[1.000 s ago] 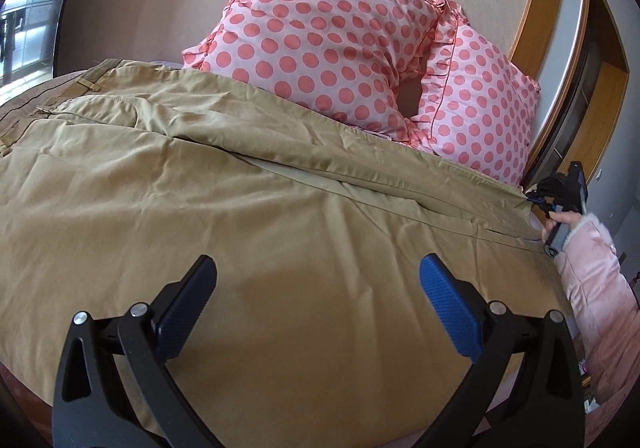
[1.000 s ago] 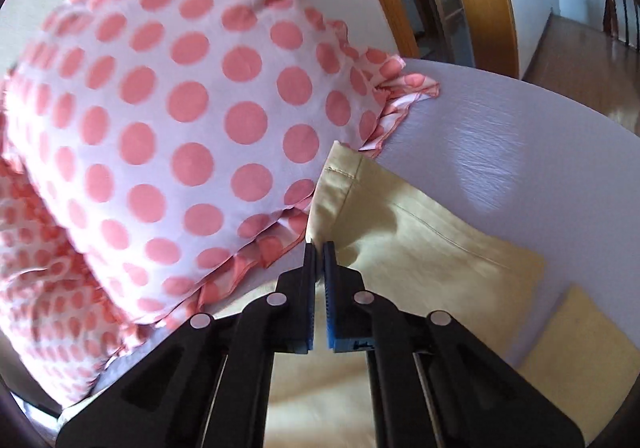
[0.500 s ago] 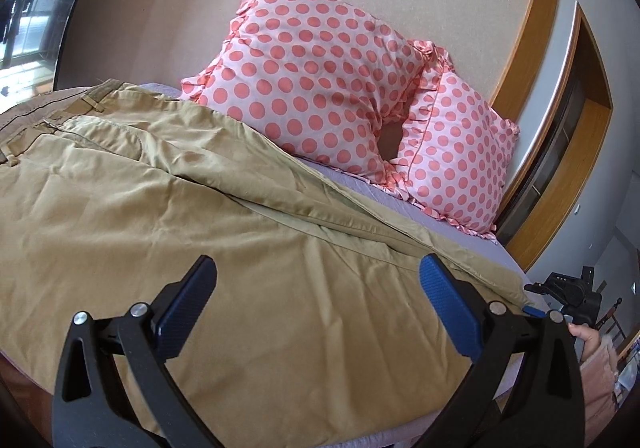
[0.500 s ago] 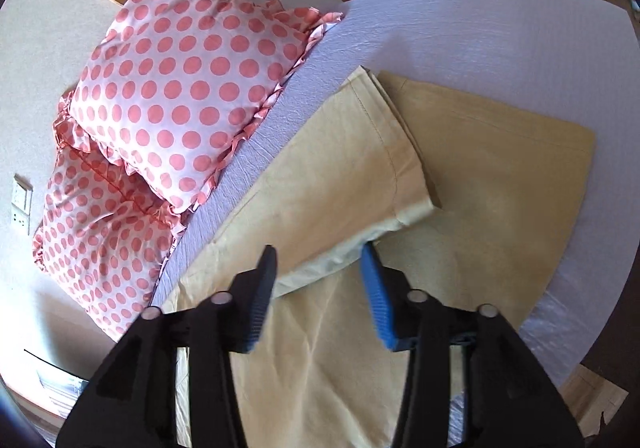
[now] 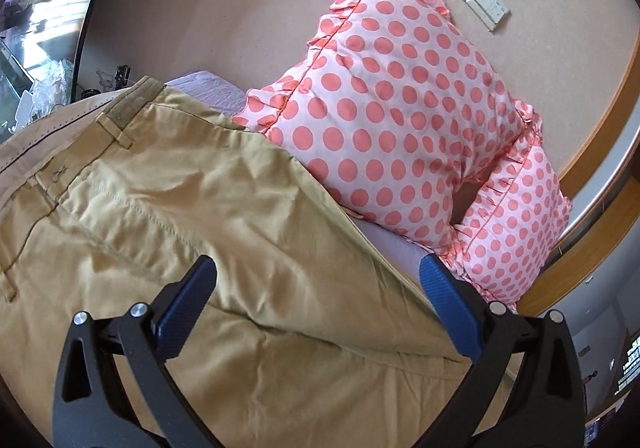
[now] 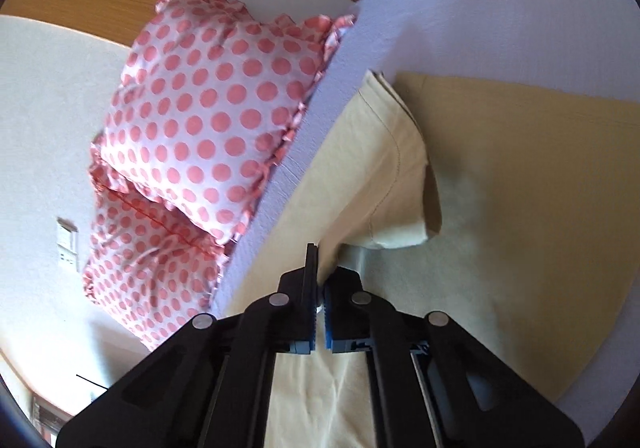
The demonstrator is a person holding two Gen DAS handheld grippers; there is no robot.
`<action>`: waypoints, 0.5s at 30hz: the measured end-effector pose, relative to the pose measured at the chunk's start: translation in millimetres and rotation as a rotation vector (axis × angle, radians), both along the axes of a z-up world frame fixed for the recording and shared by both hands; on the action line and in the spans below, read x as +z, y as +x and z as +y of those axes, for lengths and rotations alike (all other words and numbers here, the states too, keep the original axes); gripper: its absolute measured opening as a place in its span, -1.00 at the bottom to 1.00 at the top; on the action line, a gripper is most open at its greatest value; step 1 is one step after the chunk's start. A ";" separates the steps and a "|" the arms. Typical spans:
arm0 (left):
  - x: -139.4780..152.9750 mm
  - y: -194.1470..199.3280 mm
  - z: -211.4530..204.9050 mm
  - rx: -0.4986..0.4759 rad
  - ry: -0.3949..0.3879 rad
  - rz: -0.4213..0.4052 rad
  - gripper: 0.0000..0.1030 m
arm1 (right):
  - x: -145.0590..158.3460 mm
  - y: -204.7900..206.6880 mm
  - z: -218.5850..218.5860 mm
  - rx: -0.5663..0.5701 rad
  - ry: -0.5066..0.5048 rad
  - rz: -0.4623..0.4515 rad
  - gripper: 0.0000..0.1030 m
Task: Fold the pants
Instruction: 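Lift the hems with the right tool and fold them toward the waistband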
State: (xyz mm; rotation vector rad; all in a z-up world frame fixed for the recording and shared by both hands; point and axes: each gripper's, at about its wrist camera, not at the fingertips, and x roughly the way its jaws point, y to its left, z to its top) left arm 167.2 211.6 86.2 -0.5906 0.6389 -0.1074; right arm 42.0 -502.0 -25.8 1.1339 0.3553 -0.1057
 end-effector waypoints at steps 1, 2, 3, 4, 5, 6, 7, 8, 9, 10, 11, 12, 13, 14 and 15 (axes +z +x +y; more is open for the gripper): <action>0.5 14.5 2.1 0.000 0.004 0.015 0.96 | 4.9 -7.1 -2.9 -0.015 -0.012 -0.024 -0.96; -1.0 28.3 2.4 0.007 0.013 0.039 0.96 | 9.5 -13.2 -5.1 -0.027 -0.025 -0.040 -0.96; -3.0 43.0 3.4 0.018 0.025 0.067 0.96 | 12.9 -17.1 -6.6 -0.032 -0.032 -0.053 -0.96; -5.6 57.1 3.7 0.032 0.036 0.095 0.94 | 15.2 -20.6 -7.8 -0.033 -0.038 -0.062 -0.96; -8.6 69.9 5.3 0.044 0.044 0.122 0.94 | 17.2 -23.0 -7.9 -0.033 -0.045 -0.066 -0.96; -12.4 83.4 6.0 0.058 0.051 0.150 0.89 | 18.2 -25.1 -8.0 -0.033 -0.052 -0.068 -0.96; -16.0 94.8 6.8 0.069 0.053 0.175 0.81 | 18.5 -26.7 -8.1 -0.034 -0.057 -0.069 -0.96; -19.6 106.1 8.0 0.088 0.059 0.199 0.75 | 18.4 -27.6 -8.1 -0.034 -0.061 -0.069 -0.96; -23.0 115.5 9.4 0.109 0.064 0.220 0.61 | 17.3 -28.2 -8.7 -0.032 -0.061 -0.069 -0.96; -26.7 124.1 11.4 0.126 0.067 0.237 0.40 | 16.3 -27.6 -9.7 -0.034 -0.057 -0.068 -0.96; -31.3 131.3 14.4 0.141 0.064 0.257 0.22 | 14.2 -27.5 -11.0 -0.034 -0.050 -0.068 -0.96; -37.0 135.9 18.5 0.155 0.048 0.280 -0.28 | 12.1 -26.8 -11.9 -0.033 -0.042 -0.068 -0.96; -41.8 137.4 22.9 0.160 0.019 0.295 -0.73 | 10.8 -26.3 -12.7 -0.033 -0.033 -0.068 -0.96; -44.0 133.0 26.3 0.166 -0.008 0.300 -0.73 | 10.1 -26.1 -12.9 -0.032 -0.028 -0.069 -0.96; -40.8 123.8 26.8 0.170 -0.007 0.281 -0.75 | 10.2 -27.3 -13.1 -0.034 -0.029 -0.071 -0.96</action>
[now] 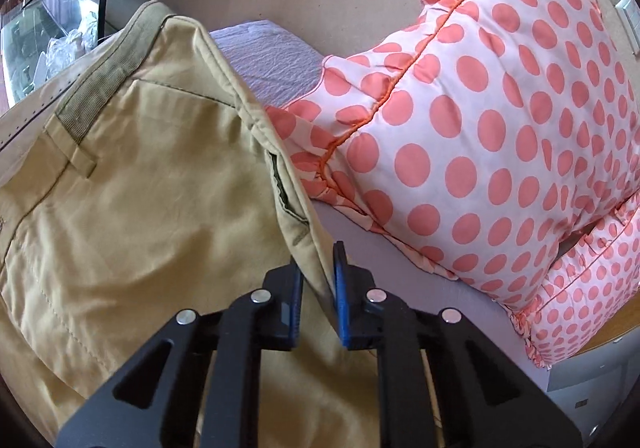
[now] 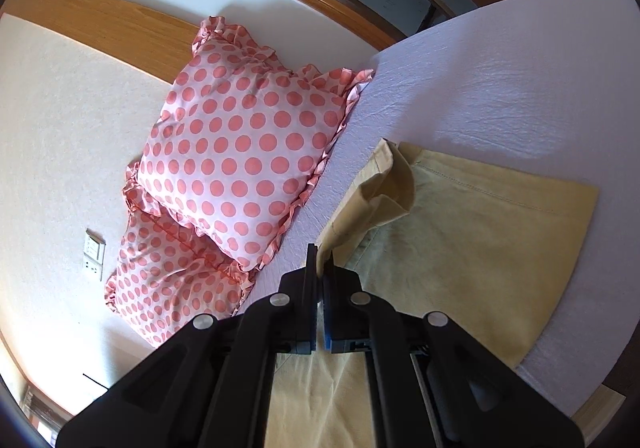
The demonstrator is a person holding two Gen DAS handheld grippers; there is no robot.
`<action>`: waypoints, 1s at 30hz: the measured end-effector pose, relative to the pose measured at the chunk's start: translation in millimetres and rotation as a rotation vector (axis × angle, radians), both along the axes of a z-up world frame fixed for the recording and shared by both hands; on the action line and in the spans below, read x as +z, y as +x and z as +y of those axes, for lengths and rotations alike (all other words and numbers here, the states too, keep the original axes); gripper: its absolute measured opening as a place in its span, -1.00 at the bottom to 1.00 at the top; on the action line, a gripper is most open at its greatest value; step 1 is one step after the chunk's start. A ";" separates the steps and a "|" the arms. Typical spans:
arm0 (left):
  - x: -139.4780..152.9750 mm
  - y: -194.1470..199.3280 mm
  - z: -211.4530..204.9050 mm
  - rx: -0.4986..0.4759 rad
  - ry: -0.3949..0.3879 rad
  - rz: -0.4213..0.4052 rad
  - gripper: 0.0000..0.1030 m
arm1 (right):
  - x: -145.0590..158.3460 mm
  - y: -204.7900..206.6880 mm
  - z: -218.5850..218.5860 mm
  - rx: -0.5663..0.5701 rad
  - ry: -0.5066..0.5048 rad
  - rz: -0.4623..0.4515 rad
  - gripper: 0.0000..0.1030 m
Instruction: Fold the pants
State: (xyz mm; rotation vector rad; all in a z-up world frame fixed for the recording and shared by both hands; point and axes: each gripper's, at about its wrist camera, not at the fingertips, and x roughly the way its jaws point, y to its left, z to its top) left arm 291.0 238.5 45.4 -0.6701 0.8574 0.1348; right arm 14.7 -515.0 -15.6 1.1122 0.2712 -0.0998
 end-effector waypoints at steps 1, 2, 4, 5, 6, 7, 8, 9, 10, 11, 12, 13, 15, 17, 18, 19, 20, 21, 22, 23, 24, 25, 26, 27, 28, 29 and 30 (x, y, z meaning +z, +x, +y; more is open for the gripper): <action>7.0 -13.4 -2.0 -0.012 0.029 -0.031 -0.77 | 0.7 -2.2 -0.7 -0.001 -0.001 -0.004 -0.96; 17.2 -32.6 -5.6 -0.027 0.069 -0.070 -0.77 | 1.7 -5.2 -1.8 -0.006 -0.005 -0.006 -0.96; 35.8 -83.4 -9.4 -0.044 0.103 -0.155 -0.77 | 3.4 -13.2 -5.7 -0.023 -0.018 -0.007 -0.96; 42.5 -114.0 -9.7 -0.049 0.102 -0.192 -0.77 | 3.1 -17.7 -8.5 -0.035 -0.022 -0.002 -0.96; 46.5 -144.3 -9.5 -0.046 0.103 -0.217 -0.76 | 1.9 -22.0 -11.9 -0.048 -0.024 0.007 -0.96; 47.7 -172.2 -9.2 -0.042 0.109 -0.232 -0.76 | -0.4 -26.4 -15.3 -0.062 -0.027 0.021 -0.96; 45.5 -199.9 -10.3 -0.036 0.119 -0.243 -0.76 | -3.0 -30.1 -18.3 -0.075 -0.031 0.035 -0.96; 40.2 -226.9 -10.5 -0.028 0.132 -0.246 -0.75 | -6.6 -34.1 -20.9 -0.087 -0.034 0.052 -0.96; 32.9 -250.3 -13.0 -0.016 0.140 -0.242 -0.75 | -10.7 -37.2 -23.2 -0.094 -0.030 0.065 -0.96; 22.3 -272.7 -14.4 -0.006 0.139 -0.237 -0.75 | -15.0 -40.3 -24.9 -0.101 -0.025 0.078 -0.96; 11.9 -289.7 -15.2 0.002 0.130 -0.226 -0.75 | -19.1 -43.3 -26.3 -0.108 -0.022 0.095 -0.96; 3.1 -302.5 -15.9 0.011 0.115 -0.212 -0.75 | -22.6 -45.3 -26.9 -0.111 -0.021 0.107 -0.96; -13.3 -318.1 -16.9 0.027 0.088 -0.186 -0.75 | -28.2 -47.7 -27.4 -0.117 -0.028 0.137 -0.96; -24.5 -327.2 -15.1 0.039 0.077 -0.179 -0.75 | -31.5 -49.2 -27.2 -0.127 -0.036 0.161 -0.96; -27.3 -329.9 -14.2 0.042 0.068 -0.184 -0.75 | -33.0 -50.8 -27.2 -0.131 -0.034 0.169 -0.96; -29.1 -332.9 -13.5 0.043 0.065 -0.190 -0.74 | -33.8 -52.4 -26.5 -0.132 -0.034 0.174 -0.96; -29.8 -334.8 -13.1 0.043 0.069 -0.192 -0.72 | -32.9 -52.8 -25.1 -0.133 -0.051 0.194 -0.95; -29.9 -335.9 -13.6 0.043 0.073 -0.193 -0.67 | -30.7 -53.5 -23.1 -0.138 -0.081 0.229 -0.95; -29.8 -337.1 -12.9 0.042 0.070 -0.199 -0.63 | -28.2 -54.9 -21.3 -0.150 -0.106 0.257 -0.90; -28.9 -338.1 -13.0 0.043 0.068 -0.205 -0.56 | -26.0 -58.3 -20.1 -0.176 -0.125 0.285 -0.68; -27.1 -341.0 -12.0 0.051 0.072 -0.218 -0.38 | -23.7 -62.4 -19.8 -0.207 -0.139 0.308 -0.44; -24.5 -345.6 -10.4 0.067 0.081 -0.235 -0.21 | -21.0 -66.2 -19.5 -0.231 -0.149 0.296 0.05; -21.4 -350.7 -9.3 0.086 0.090 -0.253 -0.11 | -18.6 -69.7 -19.1 -0.256 -0.164 0.296 0.29; -18.3 -356.9 -6.6 0.107 0.099 -0.274 0.04 | -16.6 -71.1 -18.4 -0.277 -0.185 0.311 0.29; -15.9 -362.4 -3.5 0.126 0.103 -0.296 0.11 | -16.3 -70.1 -18.0 -0.282 -0.204 0.325 0.29; -14.6 -367.4 0.6 0.148 0.102 -0.311 0.14 | -17.3 -68.6 -17.6 -0.282 -0.215 0.335 0.28; -14.9 -371.8 4.8 0.170 0.099 -0.319 0.19 | -17.2 -67.3 -15.6 -0.285 -0.231 0.337 0.28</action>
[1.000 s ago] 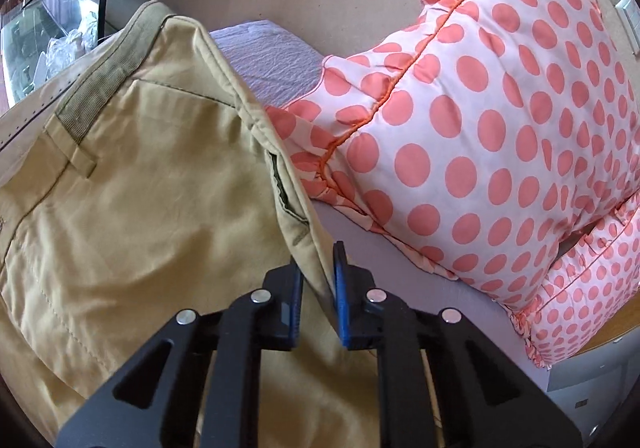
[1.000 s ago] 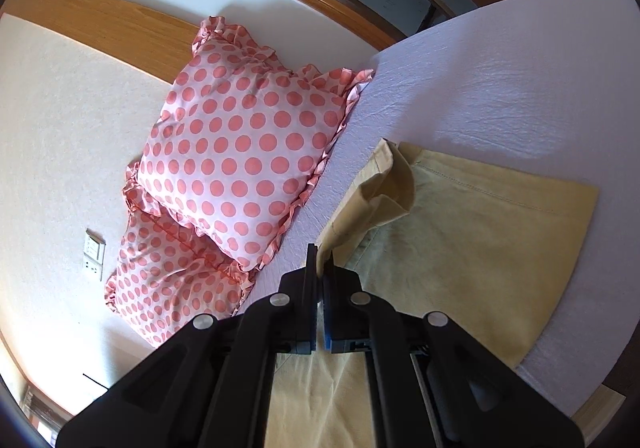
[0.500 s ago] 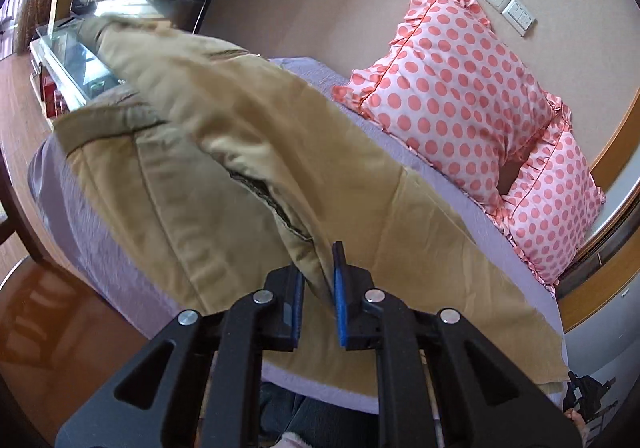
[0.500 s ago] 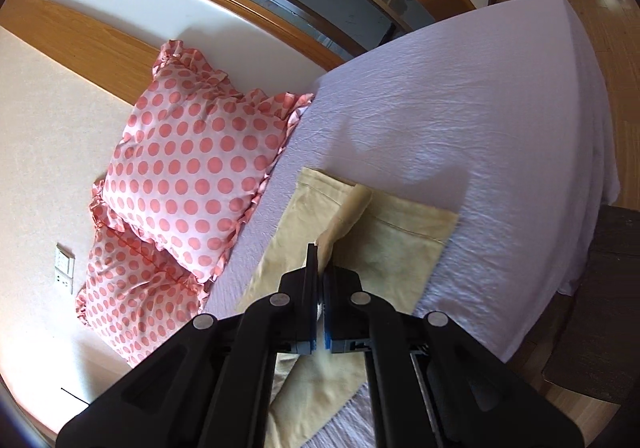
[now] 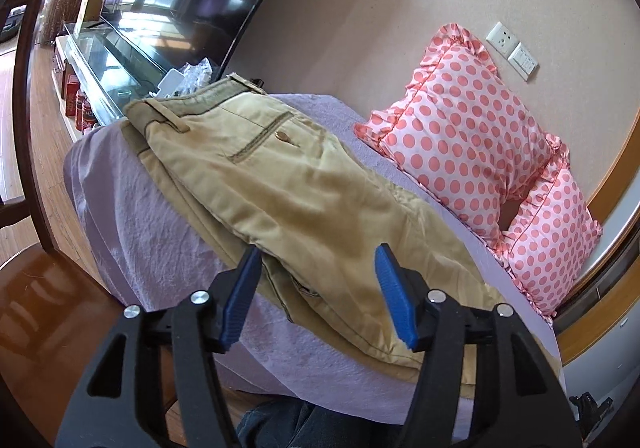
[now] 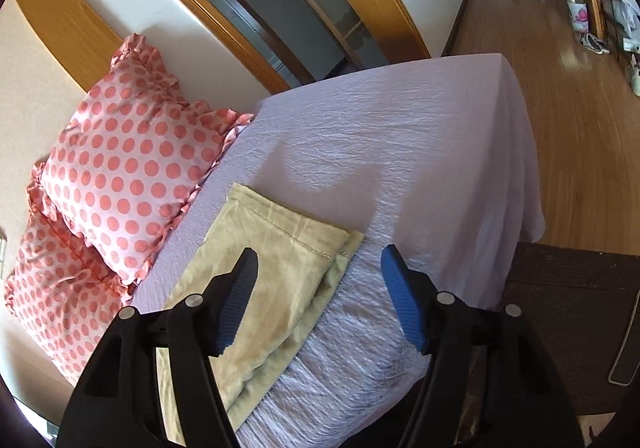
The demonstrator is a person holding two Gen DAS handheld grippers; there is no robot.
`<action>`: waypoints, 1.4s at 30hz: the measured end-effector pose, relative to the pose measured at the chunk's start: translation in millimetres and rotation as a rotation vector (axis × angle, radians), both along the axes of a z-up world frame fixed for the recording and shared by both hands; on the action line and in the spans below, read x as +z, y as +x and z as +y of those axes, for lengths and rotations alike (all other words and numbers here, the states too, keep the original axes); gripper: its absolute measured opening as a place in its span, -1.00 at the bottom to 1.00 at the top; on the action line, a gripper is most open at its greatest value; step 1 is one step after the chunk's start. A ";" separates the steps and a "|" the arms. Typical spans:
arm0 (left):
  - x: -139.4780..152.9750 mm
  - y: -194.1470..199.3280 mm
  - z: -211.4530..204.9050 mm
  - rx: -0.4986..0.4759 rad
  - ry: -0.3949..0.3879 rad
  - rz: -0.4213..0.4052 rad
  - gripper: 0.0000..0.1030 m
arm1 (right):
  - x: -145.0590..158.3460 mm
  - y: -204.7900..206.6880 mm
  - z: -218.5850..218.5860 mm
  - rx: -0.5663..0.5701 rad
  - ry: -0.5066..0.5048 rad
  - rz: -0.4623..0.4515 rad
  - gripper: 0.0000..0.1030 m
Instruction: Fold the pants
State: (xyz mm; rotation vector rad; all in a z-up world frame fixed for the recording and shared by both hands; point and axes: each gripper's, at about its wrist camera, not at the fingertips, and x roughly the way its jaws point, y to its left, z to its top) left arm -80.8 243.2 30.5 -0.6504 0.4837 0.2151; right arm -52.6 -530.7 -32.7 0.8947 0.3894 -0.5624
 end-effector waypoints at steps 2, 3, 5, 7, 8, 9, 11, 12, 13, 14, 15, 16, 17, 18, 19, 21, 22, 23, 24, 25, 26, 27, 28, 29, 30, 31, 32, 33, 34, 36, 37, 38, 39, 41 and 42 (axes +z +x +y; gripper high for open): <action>-3.5 -4.0 8.6 0.029 -0.023 0.002 0.21 | -1.3 6.1 4.0 0.037 -0.002 -0.004 -0.05; -6.9 -5.2 12.5 0.039 -0.039 0.010 0.22 | -3.1 11.3 7.6 0.065 0.004 -0.010 -0.10; -14.1 -5.9 17.3 0.050 -0.069 0.026 0.22 | -2.4 20.8 16.4 0.109 -0.022 -0.004 -0.40; -20.2 -6.6 19.9 0.050 -0.099 0.026 0.22 | -5.9 32.0 23.3 0.185 -0.013 -0.039 -0.87; -22.1 -7.0 21.2 0.049 -0.113 0.021 0.22 | -2.1 35.3 29.7 0.202 -0.043 -0.051 -0.87; -23.3 -7.6 22.4 0.049 -0.126 0.013 0.22 | 6.2 39.8 39.7 0.234 -0.082 -0.076 -0.87; -26.2 -11.4 24.8 0.053 -0.141 -0.006 0.22 | 28.3 52.6 68.5 0.339 -0.142 -0.145 -0.88; -26.4 -11.9 25.1 0.055 -0.148 -0.015 0.24 | 41.7 61.5 89.5 0.414 -0.167 -0.183 -0.88; -26.7 -12.0 25.2 0.054 -0.155 -0.021 0.26 | 54.3 70.8 113.7 0.502 -0.188 -0.226 -0.88; -27.3 -12.3 25.1 0.054 -0.164 -0.028 0.27 | 66.0 79.2 141.7 0.602 -0.212 -0.268 -0.88; -28.0 -11.5 24.6 0.050 -0.173 -0.035 0.30 | 76.4 87.6 174.2 0.711 -0.240 -0.303 -0.88; -29.0 -11.2 23.8 0.045 -0.180 -0.038 0.31 | 84.2 94.9 208.9 0.824 -0.267 -0.330 -0.88; -30.0 -10.7 22.8 0.042 -0.185 -0.038 0.31 | 88.8 100.2 242.2 0.934 -0.286 -0.348 -0.88; -31.3 -10.6 21.8 0.037 -0.192 -0.040 0.32 | 89.2 104.9 277.1 1.052 -0.291 -0.359 -0.88; -32.8 -9.9 20.9 0.028 -0.204 -0.041 0.34 | 85.9 109.0 310.1 1.174 -0.283 -0.359 -0.88; -35.7 -8.8 20.4 0.016 -0.224 -0.039 0.36 | 68.8 115.5 372.4 1.387 -0.275 -0.285 -0.86; -36.8 -8.6 20.3 0.011 -0.231 -0.037 0.37 | 57.5 115.9 400.9 1.478 -0.297 -0.214 -0.80; -37.6 -8.5 20.4 0.003 -0.238 -0.040 0.38 | 46.9 113.8 423.2 1.538 -0.332 -0.146 -0.59; -37.9 -8.6 20.5 -0.006 -0.242 -0.045 0.39 | 37.2 109.3 439.9 1.571 -0.374 -0.086 -0.46; -37.6 -8.3 20.1 -0.013 -0.239 -0.049 0.41 | 31.0 103.6 448.5 1.589 -0.402 -0.070 -0.20; -37.0 -7.3 19.3 -0.021 -0.230 -0.049 0.43 | 28.8 96.8 450.0 1.594 -0.413 -0.095 0.04; -36.4 -5.3 17.7 -0.033 -0.218 -0.046 0.45 | 29.5 92.1 449.0 1.603 -0.409 -0.119 0.15; -35.3 -2.4 16.8 -0.040 -0.207 -0.041 0.45 | 30.4 89.6 447.3 1.613 -0.394 -0.131 0.33; -33.8 0.0 15.6 -0.043 -0.198 -0.043 0.45 | 32.8 90.3 443.6 1.610 -0.382 -0.140 0.36; -31.5 2.7 13.9 -0.047 -0.188 -0.050 0.46 | 34.1 89.0 440.4 1.600 -0.376 -0.145 0.36; -28.9 5.8 12.8 -0.044 -0.170 -0.050 0.46 | 33.9 87.2 438.6 1.590 -0.371 -0.144 0.37; -26.4 9.5 11.6 -0.037 -0.145 -0.042 0.47 | 35.7 93.1 437.2 1.579 -0.361 -0.141 0.37; -24.9 13.3 11.8 -0.027 -0.123 -0.029 0.48 | 33.6 93.3 432.7 1.567 -0.347 -0.140 0.37; -24.2 17.2 13.2 -0.017 -0.111 -0.015 0.49 | 32.7 94.1 430.7 1.559 -0.332 -0.139 0.37; -22.5 22.3 16.3 -0.002 -0.102 0.002 0.60 | 31.3 96.3 434.0 1.554 -0.309 -0.140 0.37; -21.2 24.5 17.2 0.004 -0.096 0.012 0.62 | 31.8 97.2 434.0 1.552 -0.305 -0.141 0.38; -20.7 25.4 18.0 0.010 -0.089 0.024 0.62 | 32.0 97.2 434.0 1.552 -0.305 -0.143 0.39; -20.3 25.8 18.6 0.013 -0.087 0.032 0.62 | 32.5 96.8 434.2 1.554 -0.303 -0.145 0.39; -18.5 26.1 20.9 0.021 -0.096 0.035 0.62 | 32.9 95.9 435.1 1.560 -0.299 -0.152 0.40; -15.8 26.3 22.8 0.026 -0.097 0.032 0.61 | 32.9 95.5 435.5 1.564 -0.297 -0.154 0.40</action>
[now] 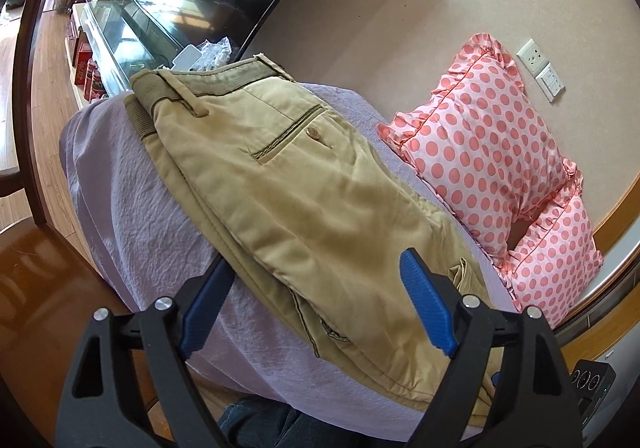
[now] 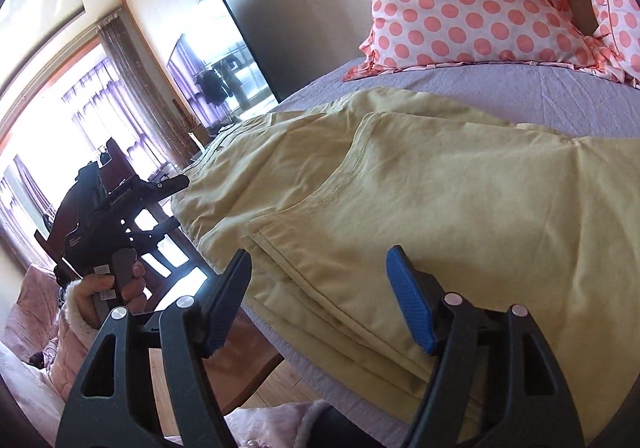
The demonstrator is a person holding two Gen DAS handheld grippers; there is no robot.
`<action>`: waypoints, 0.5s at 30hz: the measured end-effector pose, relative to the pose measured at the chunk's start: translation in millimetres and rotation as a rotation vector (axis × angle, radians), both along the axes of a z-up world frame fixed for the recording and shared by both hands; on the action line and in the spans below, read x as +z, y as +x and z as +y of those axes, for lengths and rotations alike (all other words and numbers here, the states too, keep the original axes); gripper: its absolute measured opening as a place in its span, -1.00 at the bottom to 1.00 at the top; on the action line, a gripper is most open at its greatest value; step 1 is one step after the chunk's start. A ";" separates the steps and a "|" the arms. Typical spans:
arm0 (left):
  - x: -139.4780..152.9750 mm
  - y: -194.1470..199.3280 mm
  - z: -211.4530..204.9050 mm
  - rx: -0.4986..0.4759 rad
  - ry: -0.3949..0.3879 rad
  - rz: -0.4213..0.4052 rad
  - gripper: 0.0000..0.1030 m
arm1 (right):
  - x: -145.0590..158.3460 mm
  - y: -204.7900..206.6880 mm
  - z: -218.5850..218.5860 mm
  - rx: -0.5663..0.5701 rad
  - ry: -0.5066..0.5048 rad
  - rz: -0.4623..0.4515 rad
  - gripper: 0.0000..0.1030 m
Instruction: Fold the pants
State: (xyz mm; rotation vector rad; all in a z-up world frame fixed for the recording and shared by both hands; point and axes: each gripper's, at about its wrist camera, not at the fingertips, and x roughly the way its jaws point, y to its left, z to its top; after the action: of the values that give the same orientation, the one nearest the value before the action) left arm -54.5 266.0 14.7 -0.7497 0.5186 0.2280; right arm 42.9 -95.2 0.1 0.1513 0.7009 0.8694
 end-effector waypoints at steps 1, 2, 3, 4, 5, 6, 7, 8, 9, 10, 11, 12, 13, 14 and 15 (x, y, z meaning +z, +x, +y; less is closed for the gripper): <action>3.7 0.5 1.8 -0.001 0.001 -0.013 0.60 | -0.7 0.5 0.4 0.003 -0.001 0.000 0.40; 7.9 1.4 3.8 0.002 0.001 -0.023 0.59 | -1.4 0.5 0.5 0.004 -0.002 0.001 0.40; 12.7 2.9 6.5 0.010 0.004 -0.029 0.59 | -2.0 0.7 0.1 0.004 0.000 0.003 0.40; 16.4 5.4 9.7 0.016 0.005 -0.031 0.59 | -2.2 1.0 -0.7 0.003 0.003 0.005 0.40; 18.8 8.7 13.9 0.024 0.006 -0.026 0.59 | -2.4 1.1 -2.2 0.000 0.009 0.007 0.40; 19.5 12.7 19.9 0.043 0.013 -0.013 0.59 | -2.5 1.3 -4.2 -0.003 0.014 0.008 0.40; 18.2 15.6 27.4 0.075 0.015 0.011 0.59 | -2.3 1.5 -6.5 -0.008 0.020 0.009 0.40; 15.7 17.8 36.2 0.099 -0.002 0.030 0.59 | -1.9 1.6 -8.8 -0.014 0.026 0.008 0.40; 12.8 20.1 45.4 0.115 -0.027 0.039 0.58 | -1.5 1.3 -12.0 -0.019 0.033 0.006 0.41; 10.1 21.6 53.9 0.137 -0.045 0.045 0.52 | -1.0 1.1 -15.4 -0.025 0.040 0.003 0.45; 7.4 24.0 62.2 0.160 -0.056 0.047 0.49 | -0.7 0.8 -19.3 -0.031 0.049 0.001 0.53; 5.2 27.3 69.3 0.176 -0.064 0.051 0.34 | -0.3 1.3 -23.2 -0.037 0.060 0.001 0.55; 3.3 30.0 74.9 0.194 -0.067 0.055 -0.02 | -0.1 1.7 -27.2 -0.042 0.071 0.001 0.56; 2.5 34.1 79.1 0.205 -0.062 0.060 -0.31 | 0.3 1.9 -30.9 -0.049 0.079 0.001 0.56; 3.7 37.0 80.5 0.226 -0.052 0.078 -0.78 | 0.7 1.9 -35.6 -0.058 0.088 -0.001 0.56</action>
State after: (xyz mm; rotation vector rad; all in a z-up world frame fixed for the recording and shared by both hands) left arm -17.4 346.5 18.3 -0.8535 0.5147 0.4567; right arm 44.8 -130.8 0.9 0.2486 0.6541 0.8456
